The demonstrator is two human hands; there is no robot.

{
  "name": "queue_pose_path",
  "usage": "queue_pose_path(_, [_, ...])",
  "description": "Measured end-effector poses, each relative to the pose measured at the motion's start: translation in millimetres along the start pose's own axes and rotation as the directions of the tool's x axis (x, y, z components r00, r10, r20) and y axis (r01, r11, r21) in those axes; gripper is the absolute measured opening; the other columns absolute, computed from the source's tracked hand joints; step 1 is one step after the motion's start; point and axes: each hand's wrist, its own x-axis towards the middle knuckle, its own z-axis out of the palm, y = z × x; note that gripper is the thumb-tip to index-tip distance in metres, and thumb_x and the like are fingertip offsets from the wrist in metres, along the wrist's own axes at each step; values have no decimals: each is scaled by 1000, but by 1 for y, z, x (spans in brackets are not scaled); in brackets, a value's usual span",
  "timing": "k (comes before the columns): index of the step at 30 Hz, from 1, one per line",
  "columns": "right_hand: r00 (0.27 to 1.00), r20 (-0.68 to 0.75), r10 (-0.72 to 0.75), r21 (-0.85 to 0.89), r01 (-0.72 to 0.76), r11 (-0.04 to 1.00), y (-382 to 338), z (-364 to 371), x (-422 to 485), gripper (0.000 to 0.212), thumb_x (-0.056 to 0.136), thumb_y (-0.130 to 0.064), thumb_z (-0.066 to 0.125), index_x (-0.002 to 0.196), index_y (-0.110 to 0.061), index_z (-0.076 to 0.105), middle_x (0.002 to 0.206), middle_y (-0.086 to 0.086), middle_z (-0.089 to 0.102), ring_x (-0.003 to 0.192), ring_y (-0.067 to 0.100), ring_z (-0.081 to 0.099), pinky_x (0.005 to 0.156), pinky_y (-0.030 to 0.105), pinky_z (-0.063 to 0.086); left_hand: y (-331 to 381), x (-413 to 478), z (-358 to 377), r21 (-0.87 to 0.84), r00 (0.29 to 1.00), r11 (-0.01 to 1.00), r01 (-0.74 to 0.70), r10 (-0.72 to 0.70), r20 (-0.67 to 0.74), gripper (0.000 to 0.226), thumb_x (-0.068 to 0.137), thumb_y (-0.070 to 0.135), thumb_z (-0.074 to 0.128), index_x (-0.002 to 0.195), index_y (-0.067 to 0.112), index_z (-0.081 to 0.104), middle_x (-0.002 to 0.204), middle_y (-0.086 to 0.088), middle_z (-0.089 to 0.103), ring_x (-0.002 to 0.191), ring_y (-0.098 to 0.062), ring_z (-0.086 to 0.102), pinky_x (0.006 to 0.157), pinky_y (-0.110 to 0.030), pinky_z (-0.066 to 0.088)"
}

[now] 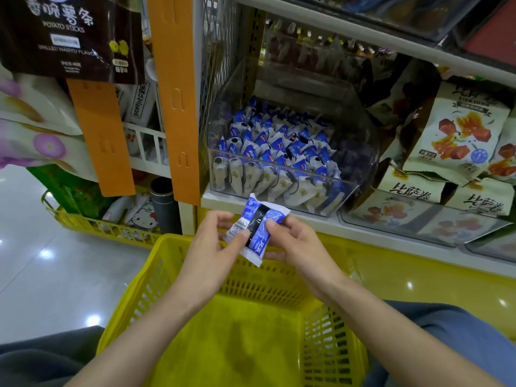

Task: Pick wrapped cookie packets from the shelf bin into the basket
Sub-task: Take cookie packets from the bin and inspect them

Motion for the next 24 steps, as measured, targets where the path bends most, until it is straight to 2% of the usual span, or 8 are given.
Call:
queue_pose_path(3, [1000, -21, 23, 45, -22, 999, 1, 1, 0, 28, 94, -14, 49, 119, -1, 50, 110, 16, 67, 87, 20, 67, 71, 30, 58, -2, -3, 0, 134, 992, 983, -124, 123, 12, 25, 81, 20, 68, 97, 27, 50, 101, 7, 56, 92, -6, 54, 69, -19, 45])
queue_pose_path(8, [999, -12, 36, 12, -36, 999, 3, 2, 0, 32, 93, -16, 51, 117, 4, 44, 96, 14, 69, 74, 11, 67, 65, 25, 57, -5, -1, -3, 243, 976, 947, -211, 192, 98, 13, 86, 22, 62, 90, 28, 51, 94, 9, 61, 85, -3, 56, 66, -19, 45])
queue_pose_path(10, [1000, -16, 20, 14, -19, 1000, 5, 2, 0, 31, 92, -13, 52, 115, 6, 43, 92, 10, 68, 68, 7, 67, 60, 22, 56, -5, -3, -6, 337, 962, 903, -268, 233, 141, 7, 90, 26, 54, 96, 26, 50, 94, 12, 61, 87, -3, 56, 71, -22, 46])
queue_pose_path(12, [1000, -21, -8, 4, 8, 1000, 8, 4, 1, 30, 90, -8, 54, 113, 6, 41, 95, 9, 65, 65, 5, 66, 56, 21, 55, -4, -5, -7, 421, 956, 860, -289, 239, 169, 17, 93, 26, 48, 110, 25, 46, 99, 7, 63, 90, -12, 59, 76, -32, 47])
queue_pose_path(15, [999, -3, -34, -24, 34, 999, 14, 7, 1, 30, 87, -2, 56, 112, 0, 40, 100, 11, 63, 64, 7, 67, 55, 21, 55, -1, -7, -7, 526, 962, 806, -270, 201, 186, 30, 94, 19, 44, 123, 22, 38, 101, -5, 64, 88, -25, 60, 73, -42, 47])
queue_pose_path(20, [997, 23, -72, -91, 74, 993, 18, 7, 2, 27, 85, -4, 60, 106, -12, 44, 96, 2, 65, 68, 9, 67, 59, 23, 55, 1, -6, -8, 678, 961, 681, -277, 192, 199, 26, 98, 31, 36, 122, 21, 39, 96, -3, 64, 86, -24, 61, 65, -37, 46])
queue_pose_path(22, [994, 41, -102, -144, 107, 984, 20, 7, 1, 26, 85, -6, 62, 102, -16, 45, 95, 0, 66, 71, 13, 67, 62, 27, 56, 2, -6, -9, 727, 956, 622, -290, 225, 189, 25, 98, 35, 31, 117, 21, 40, 100, 0, 62, 89, -21, 60, 63, -30, 41])
queue_pose_path(24, [990, 58, -128, -194, 137, 971, 22, 8, 0, 26, 84, -8, 64, 98, -19, 44, 96, 0, 67, 75, 18, 66, 64, 30, 56, 3, -6, -9, 728, 949, 615, -304, 261, 175, 21, 98, 31, 33, 113, 19, 42, 107, 4, 54, 93, -14, 55, 63, -23, 35])
